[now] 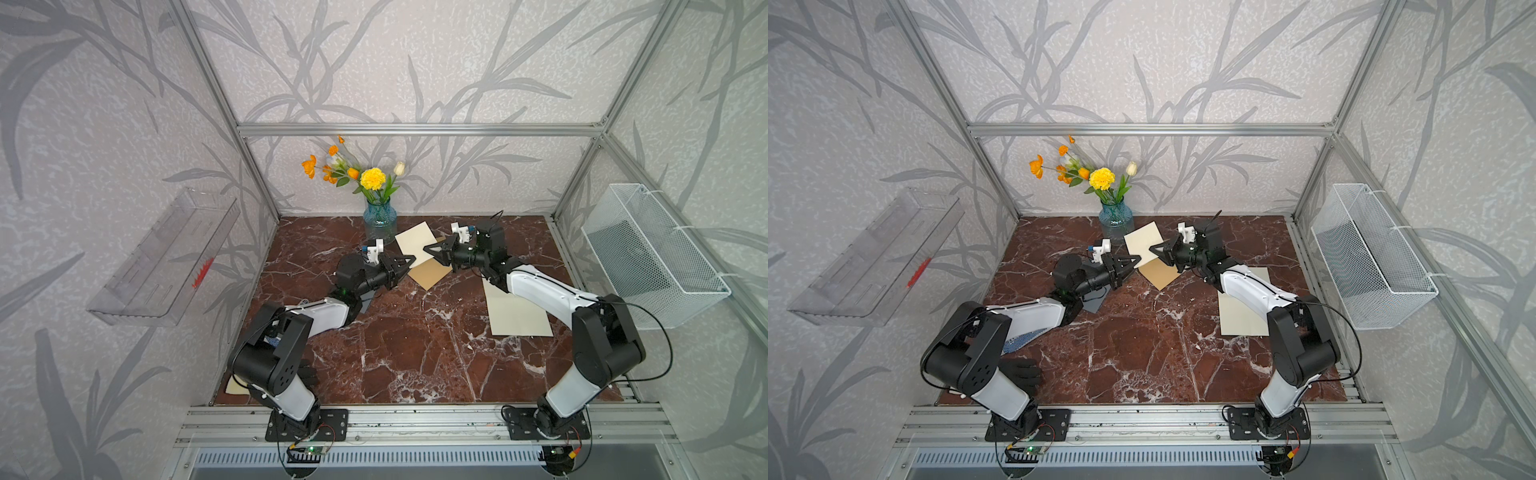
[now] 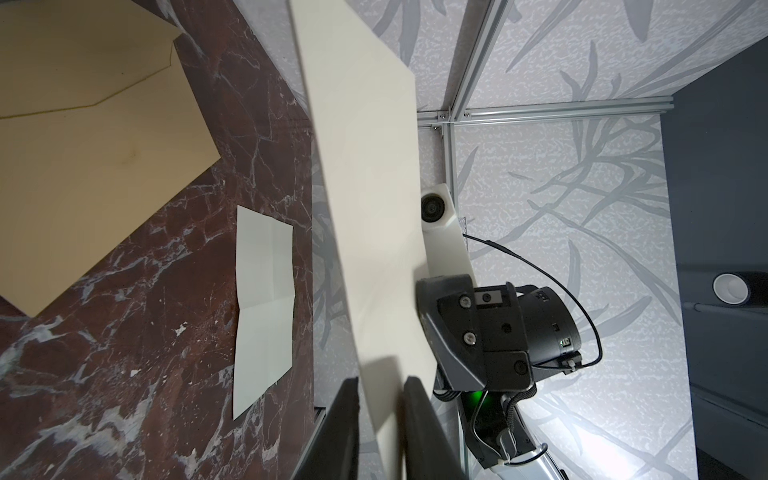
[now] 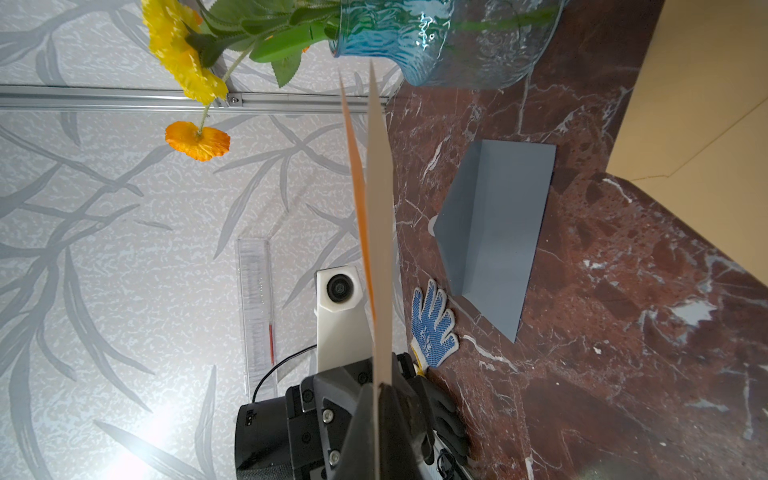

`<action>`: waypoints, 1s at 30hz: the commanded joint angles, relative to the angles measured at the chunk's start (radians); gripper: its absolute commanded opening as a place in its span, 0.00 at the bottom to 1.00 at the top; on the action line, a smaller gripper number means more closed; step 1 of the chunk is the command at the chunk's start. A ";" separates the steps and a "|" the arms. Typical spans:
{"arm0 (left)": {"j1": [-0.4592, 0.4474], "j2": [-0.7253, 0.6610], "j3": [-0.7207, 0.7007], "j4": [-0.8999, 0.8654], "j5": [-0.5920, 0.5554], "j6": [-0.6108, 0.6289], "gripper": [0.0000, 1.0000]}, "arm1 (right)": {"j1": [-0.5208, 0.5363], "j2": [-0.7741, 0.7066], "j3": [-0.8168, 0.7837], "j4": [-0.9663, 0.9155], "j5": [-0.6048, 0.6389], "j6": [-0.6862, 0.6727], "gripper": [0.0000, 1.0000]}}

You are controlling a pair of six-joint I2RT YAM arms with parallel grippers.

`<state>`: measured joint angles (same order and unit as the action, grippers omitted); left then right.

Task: Fold the letter paper in half and place it into the envelope
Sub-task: Fold the letter paper.

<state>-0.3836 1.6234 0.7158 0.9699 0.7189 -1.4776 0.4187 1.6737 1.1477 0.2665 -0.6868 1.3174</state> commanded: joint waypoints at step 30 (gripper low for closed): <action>0.046 0.065 0.014 0.104 0.030 -0.052 0.00 | 0.013 -0.046 -0.072 0.070 -0.052 0.018 0.00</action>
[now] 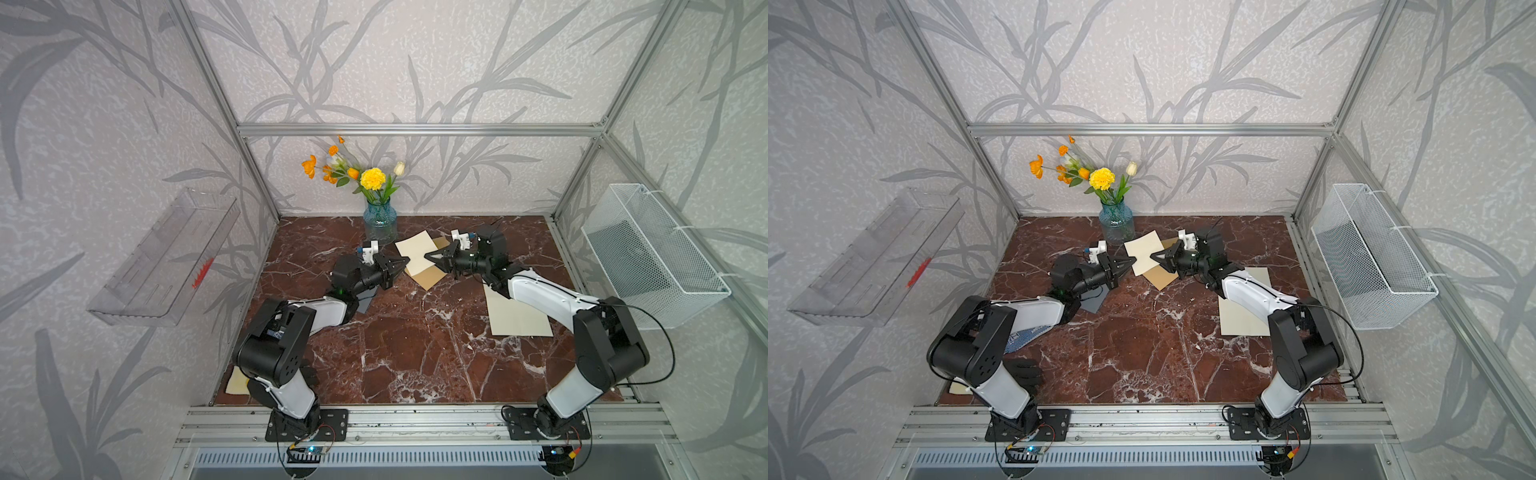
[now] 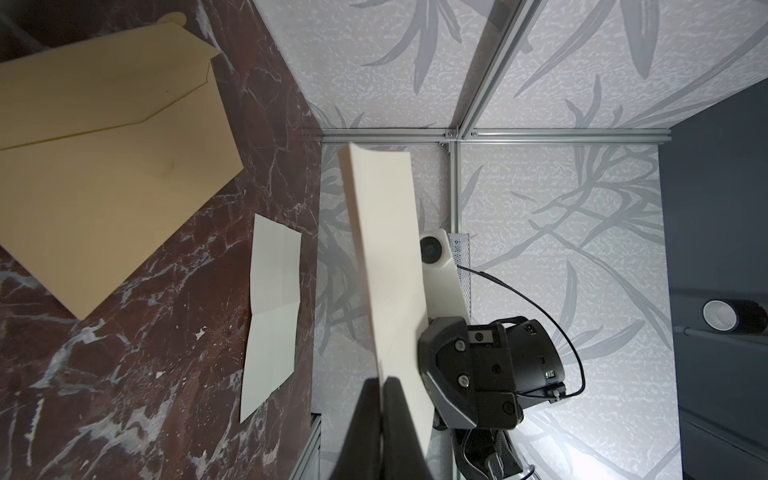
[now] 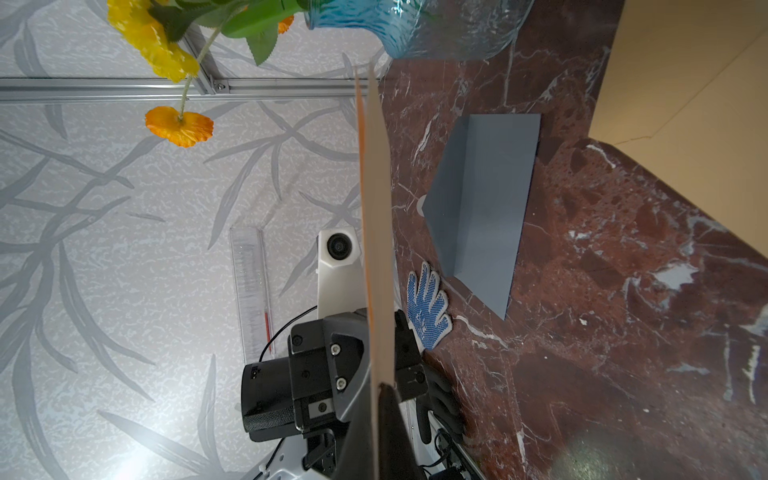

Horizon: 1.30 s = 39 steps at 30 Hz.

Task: Fold the letter paper in half and place it into the envelope
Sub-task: Fold the letter paper.

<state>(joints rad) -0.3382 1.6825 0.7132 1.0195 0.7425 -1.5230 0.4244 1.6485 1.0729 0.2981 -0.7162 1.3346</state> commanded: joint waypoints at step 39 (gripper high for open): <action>0.061 0.110 0.023 0.190 -0.019 -0.097 0.13 | 0.037 -0.044 0.009 0.000 -0.098 -0.048 0.00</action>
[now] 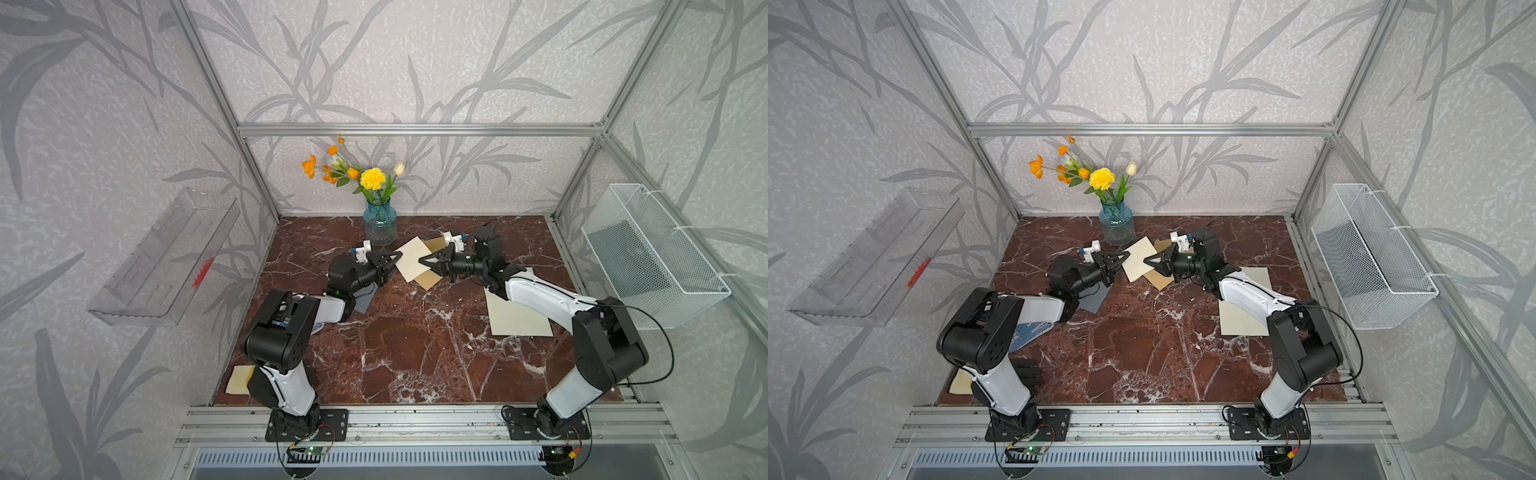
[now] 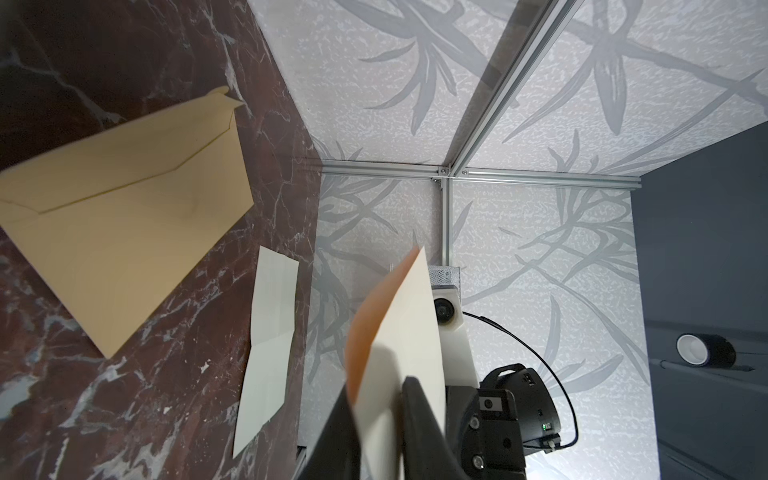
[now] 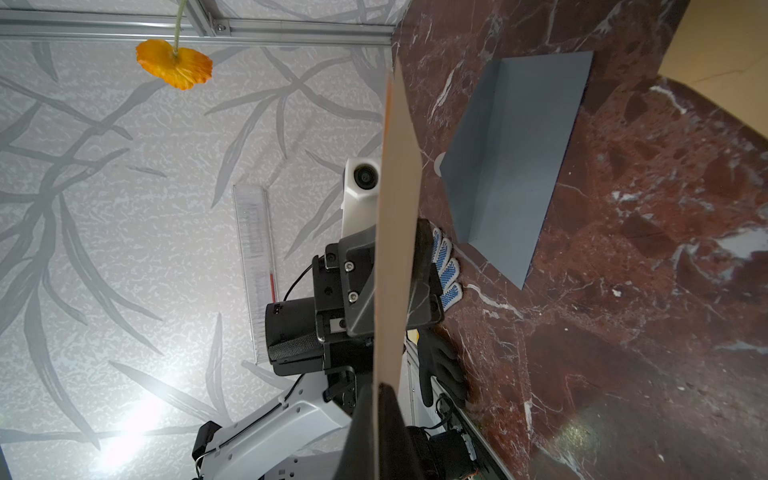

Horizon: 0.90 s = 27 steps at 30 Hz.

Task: Fold the letter paper in half and place it into the envelope
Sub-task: Fold the letter paper.

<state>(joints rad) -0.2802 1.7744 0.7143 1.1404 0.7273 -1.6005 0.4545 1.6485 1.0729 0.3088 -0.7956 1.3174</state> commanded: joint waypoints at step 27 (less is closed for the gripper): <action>0.004 0.016 0.022 0.153 -0.065 -0.062 0.00 | 0.097 -0.083 -0.128 0.160 0.183 0.132 0.60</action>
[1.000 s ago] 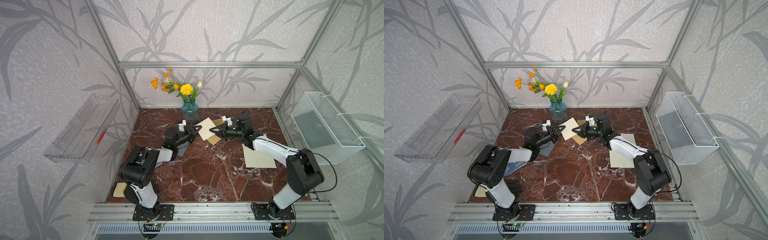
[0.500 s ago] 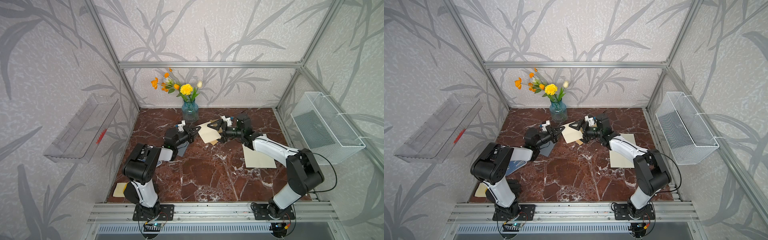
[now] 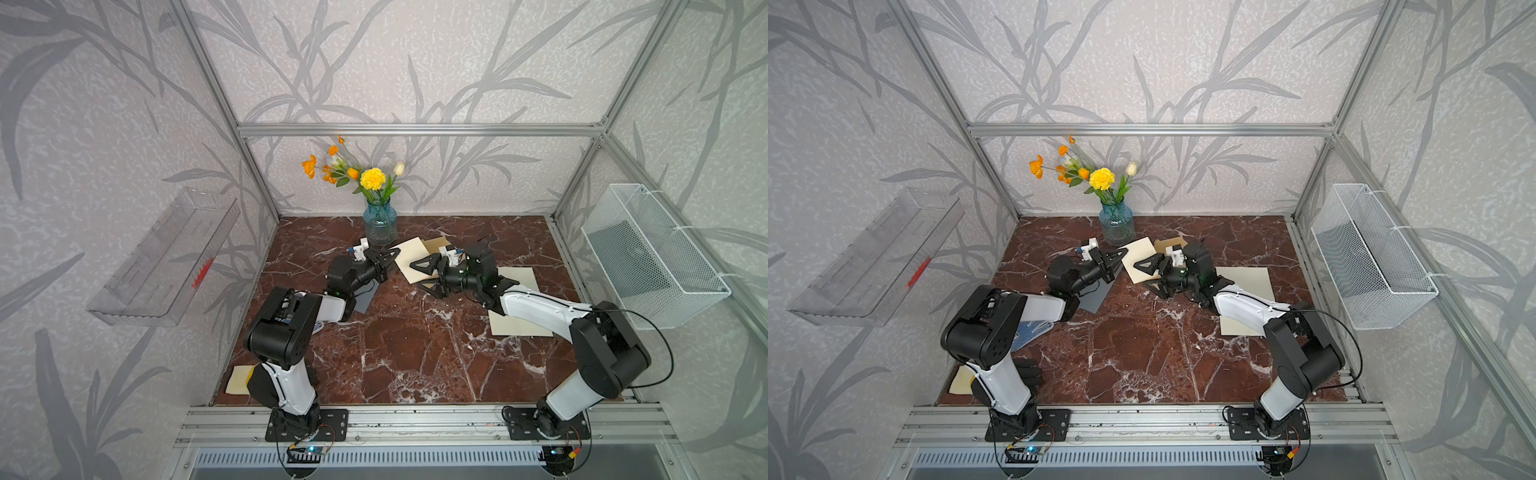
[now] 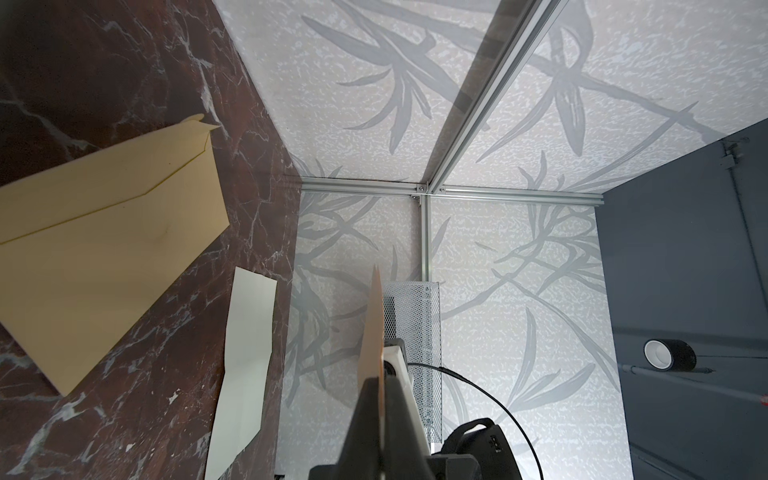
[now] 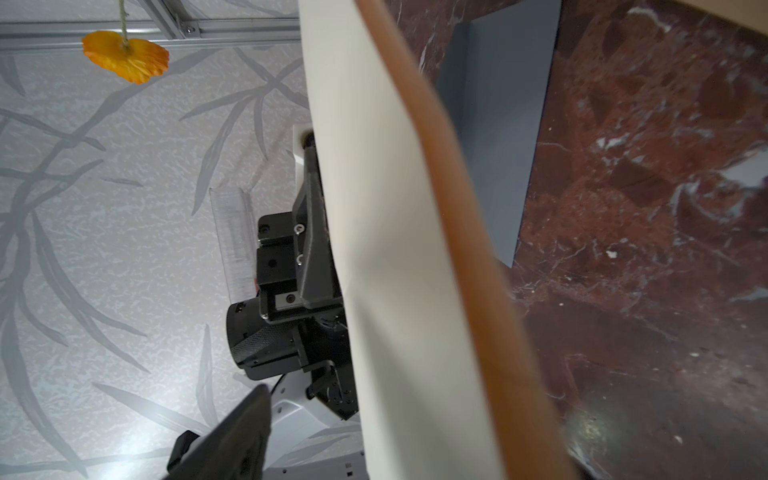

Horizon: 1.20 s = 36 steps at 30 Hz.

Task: Fold the letter paper in half and place it into the envelope
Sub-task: Fold the letter paper.

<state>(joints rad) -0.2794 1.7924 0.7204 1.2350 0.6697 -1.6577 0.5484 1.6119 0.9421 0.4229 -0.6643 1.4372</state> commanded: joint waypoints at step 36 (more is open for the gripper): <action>0.012 0.021 -0.014 0.087 0.024 -0.019 0.09 | 0.004 -0.051 0.140 -0.212 -0.034 -0.191 0.00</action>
<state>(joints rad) -0.2672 1.8072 0.7189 1.2732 0.6861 -1.6794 0.5518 1.5829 1.0630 0.2115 -0.6830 1.2655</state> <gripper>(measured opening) 0.108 0.046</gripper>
